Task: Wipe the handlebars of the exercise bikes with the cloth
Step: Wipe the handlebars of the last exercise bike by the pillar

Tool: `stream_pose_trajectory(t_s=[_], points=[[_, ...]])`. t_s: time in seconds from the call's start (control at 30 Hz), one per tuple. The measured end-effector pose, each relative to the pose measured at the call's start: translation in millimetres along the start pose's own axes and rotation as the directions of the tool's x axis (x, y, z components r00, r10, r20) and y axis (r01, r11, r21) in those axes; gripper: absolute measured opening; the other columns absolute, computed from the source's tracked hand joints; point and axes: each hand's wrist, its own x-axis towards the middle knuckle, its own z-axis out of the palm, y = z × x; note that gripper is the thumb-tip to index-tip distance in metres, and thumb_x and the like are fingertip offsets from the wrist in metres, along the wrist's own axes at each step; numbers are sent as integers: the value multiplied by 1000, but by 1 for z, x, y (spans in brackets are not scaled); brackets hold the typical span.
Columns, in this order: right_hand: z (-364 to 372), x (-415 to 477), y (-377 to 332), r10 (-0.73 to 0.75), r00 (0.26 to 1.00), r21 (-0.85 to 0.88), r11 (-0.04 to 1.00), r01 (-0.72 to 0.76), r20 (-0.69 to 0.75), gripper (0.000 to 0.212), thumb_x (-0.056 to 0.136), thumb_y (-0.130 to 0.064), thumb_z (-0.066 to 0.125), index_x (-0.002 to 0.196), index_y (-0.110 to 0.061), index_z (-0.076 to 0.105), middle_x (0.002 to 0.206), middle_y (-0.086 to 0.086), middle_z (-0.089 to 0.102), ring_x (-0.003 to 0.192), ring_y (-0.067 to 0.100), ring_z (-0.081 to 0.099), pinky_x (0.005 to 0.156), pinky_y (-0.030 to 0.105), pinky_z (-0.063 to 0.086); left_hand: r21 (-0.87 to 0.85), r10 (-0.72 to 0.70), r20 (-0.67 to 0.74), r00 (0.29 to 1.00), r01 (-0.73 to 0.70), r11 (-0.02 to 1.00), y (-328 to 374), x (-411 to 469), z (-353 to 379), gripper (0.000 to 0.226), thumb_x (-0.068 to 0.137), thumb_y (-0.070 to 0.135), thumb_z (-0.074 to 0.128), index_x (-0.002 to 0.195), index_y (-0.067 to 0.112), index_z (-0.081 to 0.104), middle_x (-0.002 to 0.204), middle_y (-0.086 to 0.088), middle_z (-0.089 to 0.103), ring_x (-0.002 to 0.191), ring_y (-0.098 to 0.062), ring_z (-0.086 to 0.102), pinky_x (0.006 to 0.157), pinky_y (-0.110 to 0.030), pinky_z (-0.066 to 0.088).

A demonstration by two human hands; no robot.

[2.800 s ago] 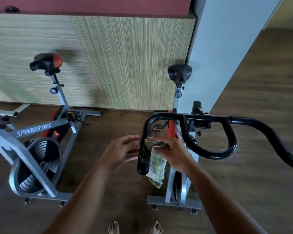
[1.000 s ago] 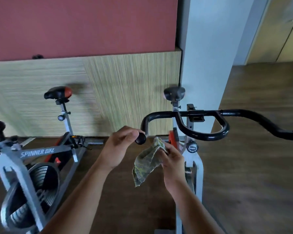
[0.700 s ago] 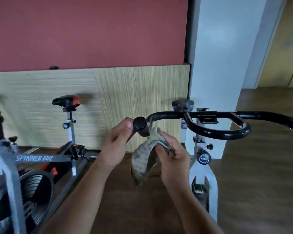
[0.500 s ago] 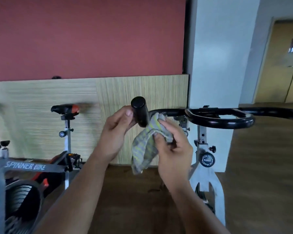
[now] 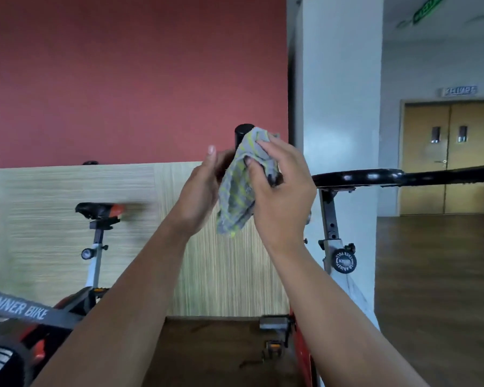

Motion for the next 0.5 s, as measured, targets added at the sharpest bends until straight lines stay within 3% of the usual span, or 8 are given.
stream_pose_trajectory(t_s=[0.07,0.13,0.23,0.33,0.43,0.5], points=[[8,6,-3,-44,999,-35,998,44,-15,27,85,-4,75,112,-4,73,119,4,65,114,0,56,104,16,42,-67,-76,13,997,77,995,2,-2,0,66,105,57,22,140,12,55,139,-20,58,131,-38,53,113,-63,33],[10,4,1,-98,995,-104,990,97,-3,28,83,-2,76,110,-4,73,118,6,65,113,4,57,104,16,42,-71,-100,2,995,99,993,3,-4,0,65,103,59,28,136,13,59,134,-22,61,127,-39,57,111,-62,37],[7,-8,13,-141,988,-199,968,150,61,30,77,4,79,106,-3,74,114,8,66,109,9,59,101,8,39,13,95,-165,982,-94,995,4,-8,7,41,103,43,45,128,16,64,125,-12,69,121,-30,63,108,-54,45],[-1,-14,24,-148,980,-228,958,175,131,31,75,6,79,105,-3,75,113,7,64,105,7,58,99,10,42,150,328,-298,896,-295,943,5,-17,15,19,93,33,66,111,28,66,117,1,71,110,-20,67,94,-39,54],[-6,-12,26,-127,983,-163,976,148,133,32,77,5,77,107,-7,76,113,-1,51,98,-8,55,91,7,42,350,413,-279,867,-309,884,1,-22,23,16,91,22,71,98,36,68,113,0,68,92,-12,67,79,-26,51],[-10,-11,24,-103,980,-110,986,122,169,33,79,4,77,109,-9,76,111,-1,50,102,-13,53,91,6,41,360,397,-308,865,-280,890,0,-23,25,17,91,20,72,96,36,70,107,-4,68,86,-11,66,76,-22,49]])
